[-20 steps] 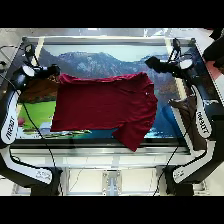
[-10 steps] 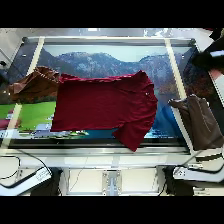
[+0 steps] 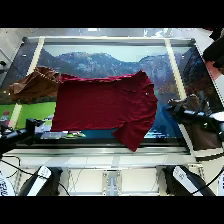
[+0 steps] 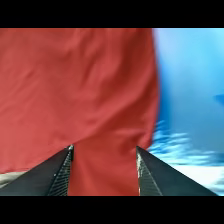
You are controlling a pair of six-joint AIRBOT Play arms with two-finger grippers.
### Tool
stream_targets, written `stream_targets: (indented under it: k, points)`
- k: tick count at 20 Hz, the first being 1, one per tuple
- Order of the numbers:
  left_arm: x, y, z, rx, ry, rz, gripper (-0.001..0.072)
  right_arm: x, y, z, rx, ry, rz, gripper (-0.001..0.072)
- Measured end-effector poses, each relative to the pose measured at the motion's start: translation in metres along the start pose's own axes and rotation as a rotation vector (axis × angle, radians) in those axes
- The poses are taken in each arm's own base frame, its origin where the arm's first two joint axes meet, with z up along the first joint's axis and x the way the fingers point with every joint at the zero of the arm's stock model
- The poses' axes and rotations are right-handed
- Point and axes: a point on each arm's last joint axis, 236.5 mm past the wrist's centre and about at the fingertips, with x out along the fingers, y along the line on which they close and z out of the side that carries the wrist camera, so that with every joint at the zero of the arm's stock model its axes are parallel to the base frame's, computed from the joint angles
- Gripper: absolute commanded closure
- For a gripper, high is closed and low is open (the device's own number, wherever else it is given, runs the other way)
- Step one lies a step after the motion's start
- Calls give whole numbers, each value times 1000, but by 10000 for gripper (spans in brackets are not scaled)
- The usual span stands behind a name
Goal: Fold the shirts.
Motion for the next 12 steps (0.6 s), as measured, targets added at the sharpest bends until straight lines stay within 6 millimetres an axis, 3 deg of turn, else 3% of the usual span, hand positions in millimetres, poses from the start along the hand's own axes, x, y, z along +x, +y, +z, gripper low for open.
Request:
stream_targets:
  k: [1, 3, 5, 8, 9, 10, 12]
  points:
    - [6, -1, -7, -30, 31, -27, 142, 5, -1, -5, 24, -3, 24, 276]
    - [17, -3, -14, -76, 73, -78, 153, 11, -2, -10, 56, -11, 58, 276]
    - [24, -8, -17, -109, 95, -128, 233, 14, -1, -13, 69, -19, 77, 277]
    - [31, -8, -20, -123, 116, -152, 259, 16, 0, -14, 76, -24, 96, 277]
    - [32, -8, -22, -118, 124, -152, 395, 16, 1, -14, 77, -28, 102, 277]
    - [34, -8, -24, -111, 132, -151, 578, 16, 1, -14, 77, -28, 103, 277]
    - [38, -9, -30, -91, 149, -145, 586, 17, 2, -14, 77, -29, 107, 277]
